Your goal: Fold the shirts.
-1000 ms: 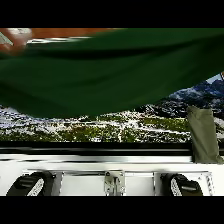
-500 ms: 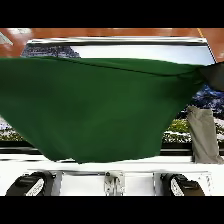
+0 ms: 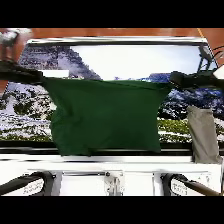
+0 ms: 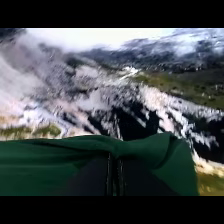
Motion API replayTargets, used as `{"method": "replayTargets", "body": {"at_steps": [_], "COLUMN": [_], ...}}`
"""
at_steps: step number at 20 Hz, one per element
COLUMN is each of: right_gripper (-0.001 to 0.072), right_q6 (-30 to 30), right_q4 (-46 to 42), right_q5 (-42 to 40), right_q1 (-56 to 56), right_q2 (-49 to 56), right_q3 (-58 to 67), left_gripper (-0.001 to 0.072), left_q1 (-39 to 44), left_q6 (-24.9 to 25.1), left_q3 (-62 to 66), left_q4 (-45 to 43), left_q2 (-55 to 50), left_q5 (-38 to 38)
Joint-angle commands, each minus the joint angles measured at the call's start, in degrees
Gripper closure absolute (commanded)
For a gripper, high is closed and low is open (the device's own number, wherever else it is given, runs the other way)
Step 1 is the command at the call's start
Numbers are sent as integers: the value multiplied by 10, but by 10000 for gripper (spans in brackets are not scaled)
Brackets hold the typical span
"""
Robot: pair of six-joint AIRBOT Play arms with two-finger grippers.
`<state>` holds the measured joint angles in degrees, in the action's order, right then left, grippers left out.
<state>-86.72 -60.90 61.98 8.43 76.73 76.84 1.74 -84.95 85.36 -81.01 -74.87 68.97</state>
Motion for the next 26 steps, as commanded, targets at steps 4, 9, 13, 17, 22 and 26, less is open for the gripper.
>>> {"method": "replayTargets", "body": {"at_steps": [4,9,13,17,22,26], "right_gripper": [646,30,30,30,30,30], "right_q6": [2,60,72,100,163,163], "right_q4": [114,96,-174,-108,-14,19], "right_q5": [-30,67,298,282,228,228], "right_q1": [-1,21,93,219,262,257], "right_q2": [115,92,31,-52,-114,-114], "right_q3": [-4,24,23,-122,-292,-318], "left_gripper": [650,-4,-4,-6,-6,-5], "left_q1": [1,-30,-108,-247,-356,-344], "left_q6": [-82,-67,-12,25,96,115], "left_q3": [-7,21,-23,-246,-482,-539], "left_q4": [165,76,-87,28,166,257], "left_q2": [-189,-180,-80,62,109,97], "left_q5": [42,193,285,219,135,26]}}
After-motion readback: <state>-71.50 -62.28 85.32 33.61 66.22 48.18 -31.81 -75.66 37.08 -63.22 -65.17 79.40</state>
